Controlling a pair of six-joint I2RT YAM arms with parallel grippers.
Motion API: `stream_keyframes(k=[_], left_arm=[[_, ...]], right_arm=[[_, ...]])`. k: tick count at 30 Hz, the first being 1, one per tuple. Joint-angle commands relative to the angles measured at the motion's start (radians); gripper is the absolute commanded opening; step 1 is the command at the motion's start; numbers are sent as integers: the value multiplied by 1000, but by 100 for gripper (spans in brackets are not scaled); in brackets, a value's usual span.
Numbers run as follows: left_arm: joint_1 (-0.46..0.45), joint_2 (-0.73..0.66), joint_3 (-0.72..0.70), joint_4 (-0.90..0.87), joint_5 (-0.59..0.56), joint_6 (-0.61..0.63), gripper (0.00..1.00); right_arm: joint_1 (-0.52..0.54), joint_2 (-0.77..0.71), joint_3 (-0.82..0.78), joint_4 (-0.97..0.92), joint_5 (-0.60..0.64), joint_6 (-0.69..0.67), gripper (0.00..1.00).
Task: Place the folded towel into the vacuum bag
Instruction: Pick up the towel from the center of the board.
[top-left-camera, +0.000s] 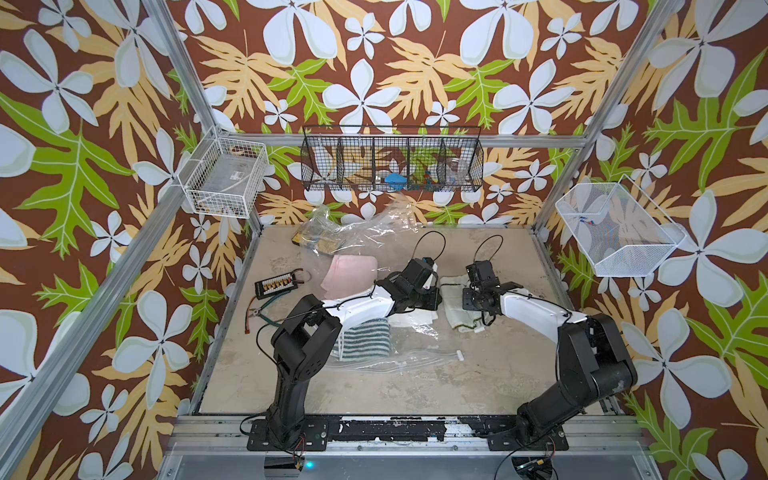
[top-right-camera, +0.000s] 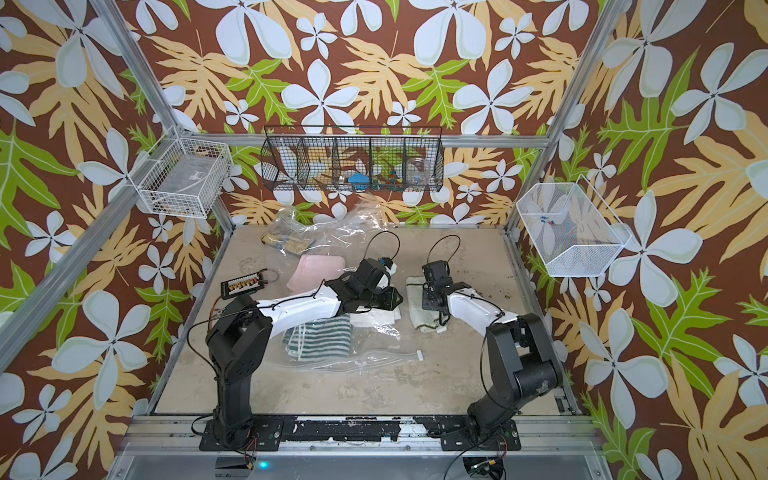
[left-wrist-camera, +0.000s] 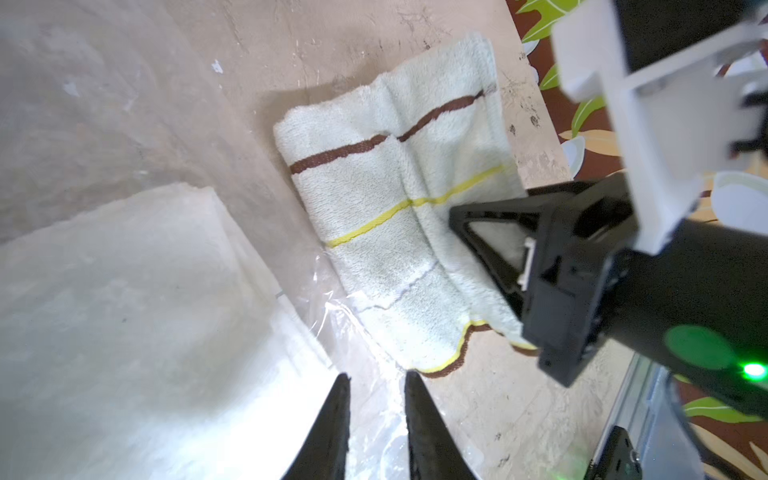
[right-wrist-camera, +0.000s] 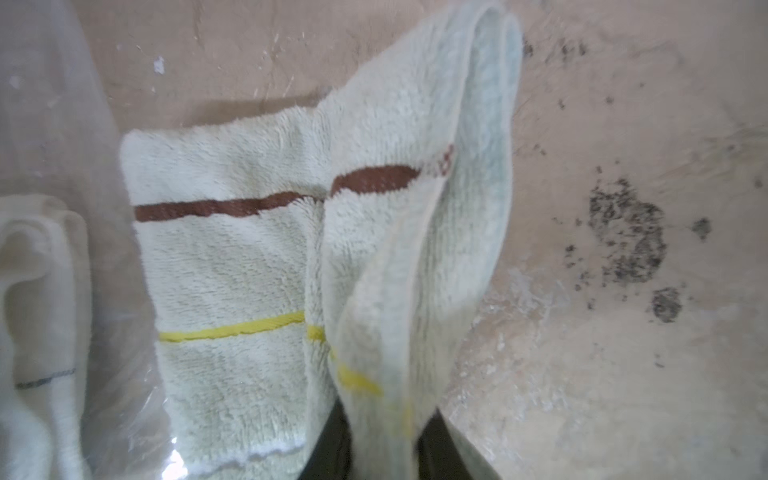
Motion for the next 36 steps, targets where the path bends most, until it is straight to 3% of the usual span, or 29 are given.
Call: stream_keyframes(k=[1,5,12,18,28,36], left_arm=[[-1,-43,-51,-15,-32,37,26],[-1,-94,-112,-5,-33,34,27],[2,-180,-195,6,-42,26,27],[15,-279,-260,-26,-62,44,28],[22,-406,-333,-92,-101,93,29],[22,-475,-353,-162,-122,145,31]], right_arm=[[30,-29,40,-60,83,-46,21],[88,6,74,-100,159,-65,23],[172,146,52,-31,135,-56,27],[174,161,24,-14,24,-36,51],[173,90,17,-17,-157,-18,81],[197,210,-33,-27,-65,-18,86]])
